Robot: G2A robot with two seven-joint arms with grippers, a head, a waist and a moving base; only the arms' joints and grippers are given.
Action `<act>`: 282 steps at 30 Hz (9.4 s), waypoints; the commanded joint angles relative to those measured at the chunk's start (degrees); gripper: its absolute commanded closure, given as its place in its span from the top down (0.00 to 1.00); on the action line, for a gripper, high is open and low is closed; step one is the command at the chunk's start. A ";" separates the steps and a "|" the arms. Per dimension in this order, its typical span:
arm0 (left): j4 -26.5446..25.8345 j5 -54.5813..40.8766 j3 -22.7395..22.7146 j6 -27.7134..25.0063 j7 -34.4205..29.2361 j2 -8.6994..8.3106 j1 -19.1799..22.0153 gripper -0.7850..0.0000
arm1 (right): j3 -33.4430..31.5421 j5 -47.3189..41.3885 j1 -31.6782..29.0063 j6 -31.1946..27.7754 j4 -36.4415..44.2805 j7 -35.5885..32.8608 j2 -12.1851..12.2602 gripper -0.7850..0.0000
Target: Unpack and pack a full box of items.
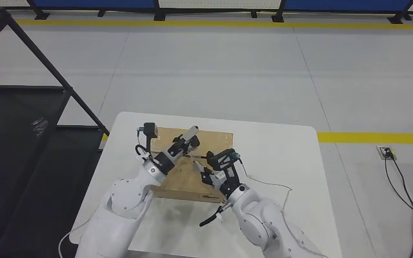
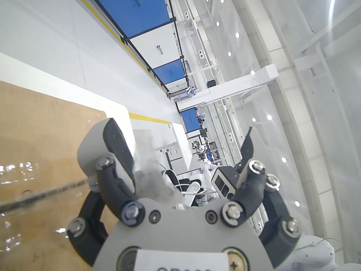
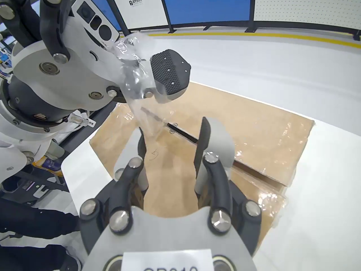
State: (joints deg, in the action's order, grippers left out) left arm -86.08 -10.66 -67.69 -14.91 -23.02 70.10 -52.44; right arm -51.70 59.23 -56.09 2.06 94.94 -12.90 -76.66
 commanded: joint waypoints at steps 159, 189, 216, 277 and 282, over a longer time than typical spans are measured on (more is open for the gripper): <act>20.22 -15.21 -15.85 2.57 -24.09 -4.44 1.85 1.00 | -4.85 -6.72 0.43 10.74 -3.47 -10.27 -10.83 0.32; 19.00 -15.97 -14.87 2.84 -23.37 -4.73 1.05 1.00 | -8.24 -3.45 -3.81 12.54 0.45 -8.45 -10.64 0.50; 16.89 -17.47 -14.40 2.91 -23.67 -4.96 -0.38 1.00 | -3.79 17.06 6.77 14.63 -2.74 -12.81 -11.91 0.94; 15.09 -19.04 -14.37 2.55 -23.74 -5.46 -1.90 1.00 | 4.74 44.06 25.39 4.66 -19.26 -53.67 -17.21 1.00; 14.94 -19.05 -14.38 2.57 -23.68 -5.50 -2.02 1.00 | 3.95 45.46 25.34 6.38 -19.98 -53.93 -17.82 1.00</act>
State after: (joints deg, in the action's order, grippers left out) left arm -71.11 -29.69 -82.07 -12.34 -46.71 64.61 -54.44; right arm -47.60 104.41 -30.69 8.02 75.02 -66.83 -94.40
